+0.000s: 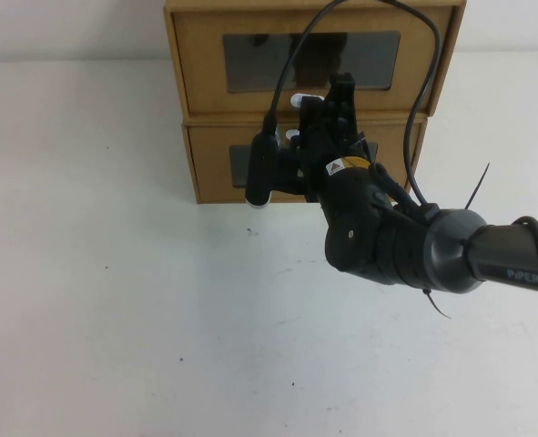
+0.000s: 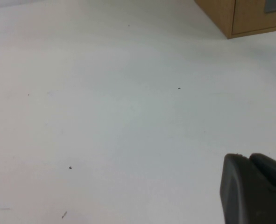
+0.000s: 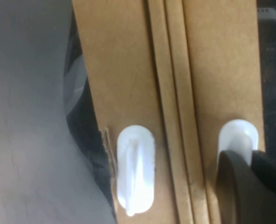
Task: Open the shoe box
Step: 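Pull the top drawer of the cardboard box fully open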
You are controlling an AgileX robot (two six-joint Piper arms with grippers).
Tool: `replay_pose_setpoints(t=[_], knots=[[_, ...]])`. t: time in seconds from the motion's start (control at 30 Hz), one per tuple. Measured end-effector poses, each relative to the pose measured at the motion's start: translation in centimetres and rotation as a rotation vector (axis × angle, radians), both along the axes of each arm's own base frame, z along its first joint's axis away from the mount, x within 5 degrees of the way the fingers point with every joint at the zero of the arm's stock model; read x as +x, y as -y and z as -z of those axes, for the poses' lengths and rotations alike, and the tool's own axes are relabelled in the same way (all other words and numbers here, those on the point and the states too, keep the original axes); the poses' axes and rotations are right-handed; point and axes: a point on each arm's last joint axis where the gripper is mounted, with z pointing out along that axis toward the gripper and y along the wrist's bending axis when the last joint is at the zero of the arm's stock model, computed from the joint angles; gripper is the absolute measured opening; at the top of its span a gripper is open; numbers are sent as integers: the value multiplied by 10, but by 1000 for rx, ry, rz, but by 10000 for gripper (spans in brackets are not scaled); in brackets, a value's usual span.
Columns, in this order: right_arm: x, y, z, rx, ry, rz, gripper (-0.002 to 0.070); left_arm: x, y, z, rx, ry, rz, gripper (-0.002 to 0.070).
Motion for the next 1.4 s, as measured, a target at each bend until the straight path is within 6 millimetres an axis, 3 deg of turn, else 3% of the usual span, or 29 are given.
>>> replay_pose_setpoints(t=[0.23, 0.4, 0.6, 0.8, 0.9, 0.97, 1.13, 1.27, 1.4], knots=[[0, 0, 0, -1, -5, -1, 4, 0, 0, 0, 8, 1, -1, -4], [0, 0, 1, -1, -6, -3, 3, 2, -5, -2, 222, 75, 7, -4], [0, 1, 1, 1, -8, 0, 3, 4, 0, -29, -31, 347, -6, -4], [1, 0, 0, 4, -10, 1, 3, -12, -3, -75, -317, 839, 17, -4], [1, 0, 0, 4, -10, 1, 3, -19, -7, -93, -403, 932, 4, -4], [1, 0, 0, 4, -10, 1, 3, -26, -10, -118, -424, 958, -7, -4], [1, 0, 1, 6, -13, 1, 3, -22, -6, -189, -363, 779, -1, -4], [1, 1, 0, 10, -15, 5, 3, 10, 2, -240, -306, 542, 8, -4], [1, 0, 0, 10, -17, 3, 3, 48, 9, -267, -292, 439, 6, -4]])
